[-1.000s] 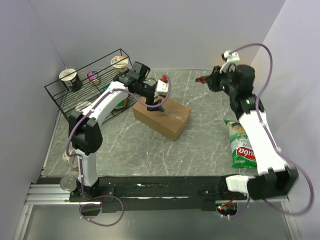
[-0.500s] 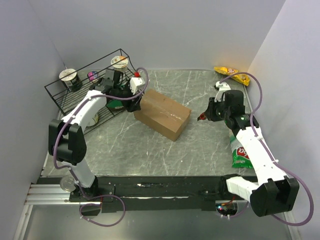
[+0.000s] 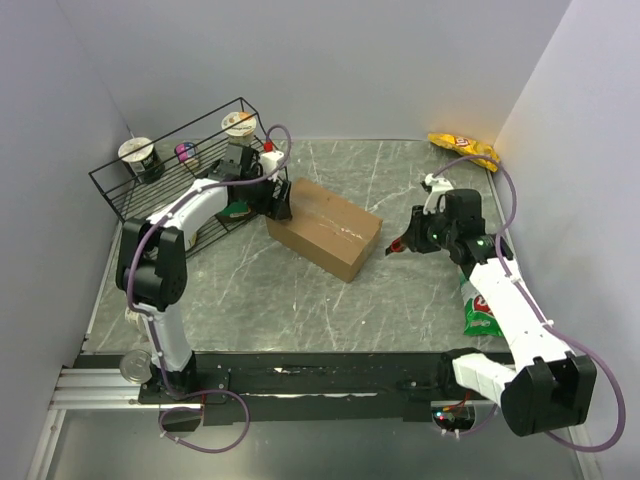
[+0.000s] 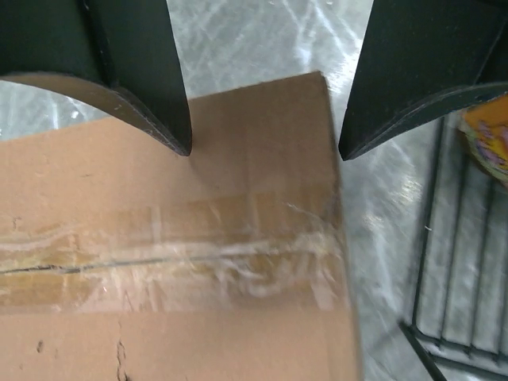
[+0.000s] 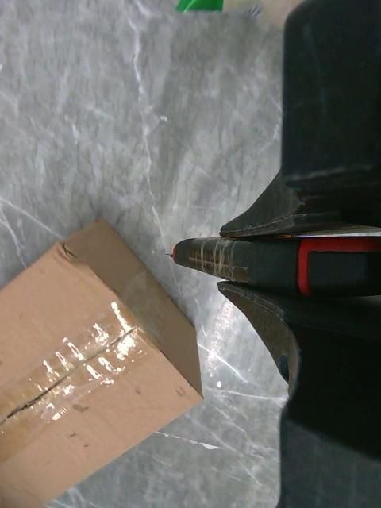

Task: Unpack the express box
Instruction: Cut the express box at the center of the board.

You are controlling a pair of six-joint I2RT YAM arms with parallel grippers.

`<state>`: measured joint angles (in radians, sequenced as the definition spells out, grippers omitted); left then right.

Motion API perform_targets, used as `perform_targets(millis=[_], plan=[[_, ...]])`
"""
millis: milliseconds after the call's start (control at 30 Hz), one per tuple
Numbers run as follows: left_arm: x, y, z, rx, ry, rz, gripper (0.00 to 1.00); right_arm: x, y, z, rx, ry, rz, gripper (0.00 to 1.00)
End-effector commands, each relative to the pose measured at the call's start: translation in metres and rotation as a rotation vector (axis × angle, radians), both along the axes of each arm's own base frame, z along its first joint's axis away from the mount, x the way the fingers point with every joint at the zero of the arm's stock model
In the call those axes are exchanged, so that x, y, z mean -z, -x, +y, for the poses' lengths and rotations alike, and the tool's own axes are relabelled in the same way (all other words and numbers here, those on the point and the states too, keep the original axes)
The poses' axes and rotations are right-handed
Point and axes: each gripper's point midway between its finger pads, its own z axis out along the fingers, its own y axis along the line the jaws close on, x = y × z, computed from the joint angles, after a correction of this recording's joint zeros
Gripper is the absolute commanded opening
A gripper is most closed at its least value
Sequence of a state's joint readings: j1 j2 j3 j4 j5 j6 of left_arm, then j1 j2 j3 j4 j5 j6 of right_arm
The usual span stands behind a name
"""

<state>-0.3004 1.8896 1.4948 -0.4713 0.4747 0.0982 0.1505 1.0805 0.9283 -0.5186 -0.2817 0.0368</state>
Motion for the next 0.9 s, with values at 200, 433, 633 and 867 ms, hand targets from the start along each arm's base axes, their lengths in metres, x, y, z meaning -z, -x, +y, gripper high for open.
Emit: perform_targets(millis=[200, 433, 633, 867], plan=[[-0.019, 0.064, -0.01, 0.106, 0.128, 0.077, 0.77, -0.026, -0.056, 0.042, -0.107, -0.052, -0.117, 0.0], [-0.017, 0.099, 0.022, 0.079, 0.001, 0.071, 0.79, -0.035, -0.073, 0.063, -0.157, -0.028, -0.125, 0.0], [-0.089, 0.084, 0.04, 0.168, -0.062, -0.217, 0.83, -0.051, -0.061, 0.027, -0.091, 0.018, -0.144, 0.0], [-0.176, 0.091, -0.041, 0.468, 0.296, -0.387, 0.83, -0.096, -0.039, 0.019, -0.212, -0.132, -0.231, 0.0]])
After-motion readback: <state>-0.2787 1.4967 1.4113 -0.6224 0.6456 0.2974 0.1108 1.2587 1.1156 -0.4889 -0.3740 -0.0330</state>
